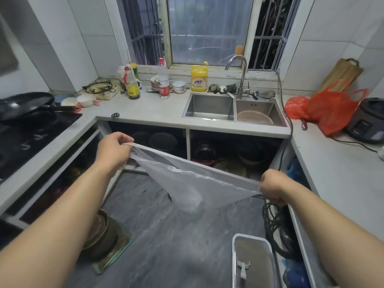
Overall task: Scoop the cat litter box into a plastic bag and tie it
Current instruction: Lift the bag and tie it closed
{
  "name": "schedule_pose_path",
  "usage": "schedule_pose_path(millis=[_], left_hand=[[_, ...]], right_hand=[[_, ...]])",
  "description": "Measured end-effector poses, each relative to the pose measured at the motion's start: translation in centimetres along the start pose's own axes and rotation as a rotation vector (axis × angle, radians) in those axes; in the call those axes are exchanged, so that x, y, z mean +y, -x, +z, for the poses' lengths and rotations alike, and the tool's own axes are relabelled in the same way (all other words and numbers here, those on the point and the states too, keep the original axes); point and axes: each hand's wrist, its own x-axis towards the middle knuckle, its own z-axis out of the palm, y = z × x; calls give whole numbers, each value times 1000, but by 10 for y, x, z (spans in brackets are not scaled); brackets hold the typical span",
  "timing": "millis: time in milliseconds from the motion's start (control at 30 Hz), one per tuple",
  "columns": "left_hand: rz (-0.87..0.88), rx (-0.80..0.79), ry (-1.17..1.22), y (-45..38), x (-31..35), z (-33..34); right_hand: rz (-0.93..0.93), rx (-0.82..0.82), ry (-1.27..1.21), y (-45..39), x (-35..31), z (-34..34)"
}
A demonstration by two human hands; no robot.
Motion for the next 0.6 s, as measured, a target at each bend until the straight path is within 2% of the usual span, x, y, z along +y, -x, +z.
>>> schedule_pose_path(millis=[133,200,333,467,600], left_hand=[[-88,-35,-33,0,-8,10],[-141,-47,-15,0,-9,16],[-281,-89,199,5,-8,32],[-384,-149,400,9,-3,40],[-421,-240,729,13,7,46]], right_hand=[[70,-92,-599,-12,15,-20],[30,-116,-808,-15,20,-33],[-100,-113,-897,-22,31,-54],[-185,-282,-1026,-31,46,-69],[-220,-364,-1175,-39,54,-78]])
